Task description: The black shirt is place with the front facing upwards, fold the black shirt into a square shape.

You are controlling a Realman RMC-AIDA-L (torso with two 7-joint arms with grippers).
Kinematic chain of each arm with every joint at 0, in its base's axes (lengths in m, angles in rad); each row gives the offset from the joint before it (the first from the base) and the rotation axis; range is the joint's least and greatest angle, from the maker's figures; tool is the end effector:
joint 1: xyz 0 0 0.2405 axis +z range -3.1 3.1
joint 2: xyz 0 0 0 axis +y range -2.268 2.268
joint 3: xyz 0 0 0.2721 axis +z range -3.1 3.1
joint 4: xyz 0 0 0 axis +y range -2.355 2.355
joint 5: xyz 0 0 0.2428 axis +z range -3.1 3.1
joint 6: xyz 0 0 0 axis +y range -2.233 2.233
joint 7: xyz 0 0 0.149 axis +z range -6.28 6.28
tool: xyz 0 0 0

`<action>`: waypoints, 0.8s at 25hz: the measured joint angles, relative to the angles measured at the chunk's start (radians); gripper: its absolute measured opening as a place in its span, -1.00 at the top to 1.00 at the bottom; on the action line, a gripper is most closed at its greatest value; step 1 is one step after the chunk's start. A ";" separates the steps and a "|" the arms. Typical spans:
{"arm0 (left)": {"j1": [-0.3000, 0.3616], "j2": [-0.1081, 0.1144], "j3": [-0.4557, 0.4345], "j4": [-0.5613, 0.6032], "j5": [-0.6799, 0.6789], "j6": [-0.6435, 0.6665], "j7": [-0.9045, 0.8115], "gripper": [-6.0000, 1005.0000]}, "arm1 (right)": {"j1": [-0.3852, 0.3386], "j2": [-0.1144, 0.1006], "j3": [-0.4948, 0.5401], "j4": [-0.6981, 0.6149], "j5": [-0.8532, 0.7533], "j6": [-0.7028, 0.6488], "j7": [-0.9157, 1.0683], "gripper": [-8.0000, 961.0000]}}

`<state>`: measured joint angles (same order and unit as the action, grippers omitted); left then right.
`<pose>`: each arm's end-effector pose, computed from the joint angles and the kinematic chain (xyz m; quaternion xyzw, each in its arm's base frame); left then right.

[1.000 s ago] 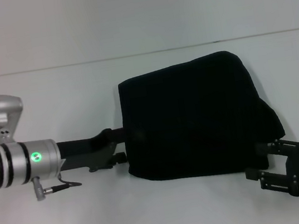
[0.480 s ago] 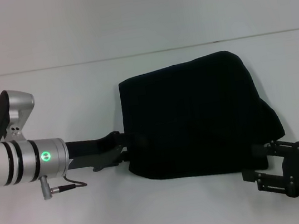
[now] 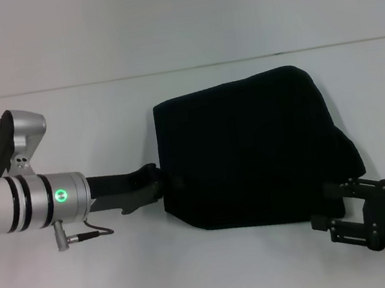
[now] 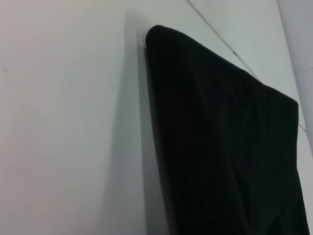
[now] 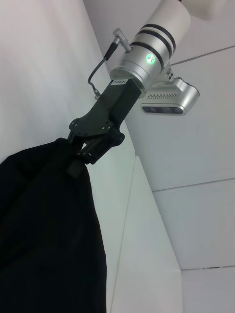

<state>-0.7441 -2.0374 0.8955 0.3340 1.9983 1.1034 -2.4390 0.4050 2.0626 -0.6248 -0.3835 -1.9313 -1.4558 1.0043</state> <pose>-0.2846 0.4174 -0.0785 -0.7013 -0.6861 -0.1743 0.0839 0.3581 0.3068 -0.0475 -0.9205 0.2218 0.2518 0.2001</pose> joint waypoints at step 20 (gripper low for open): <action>0.122 0.057 -0.141 0.022 -0.011 0.196 0.120 0.78 | 0.027 0.003 0.004 0.000 0.008 0.009 -0.004 -0.49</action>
<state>-0.6217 -1.9808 0.7541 0.3555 1.9868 1.2990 -2.3190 0.4322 2.0653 -0.6209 -0.3835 -1.9234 -1.4469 1.0002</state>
